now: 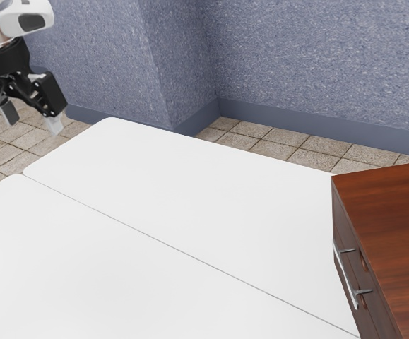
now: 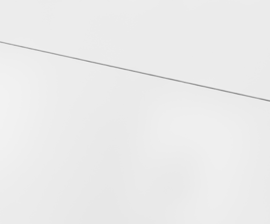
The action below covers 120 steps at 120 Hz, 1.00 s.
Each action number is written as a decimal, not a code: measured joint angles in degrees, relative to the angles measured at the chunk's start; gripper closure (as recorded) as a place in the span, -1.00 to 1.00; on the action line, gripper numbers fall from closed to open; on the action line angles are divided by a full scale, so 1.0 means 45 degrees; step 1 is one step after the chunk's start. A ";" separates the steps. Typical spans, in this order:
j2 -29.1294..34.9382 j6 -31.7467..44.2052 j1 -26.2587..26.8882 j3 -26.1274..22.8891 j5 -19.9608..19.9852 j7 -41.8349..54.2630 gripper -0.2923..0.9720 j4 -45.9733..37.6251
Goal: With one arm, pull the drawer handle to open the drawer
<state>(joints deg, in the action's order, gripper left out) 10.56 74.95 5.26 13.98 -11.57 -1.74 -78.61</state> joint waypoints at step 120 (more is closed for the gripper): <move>-0.0243 0.3824 0.1829 -0.2727 -0.0717 0.3225 -0.54 -0.3113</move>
<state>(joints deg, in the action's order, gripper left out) 9.46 92.16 13.49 1.70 -14.80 12.77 -92.62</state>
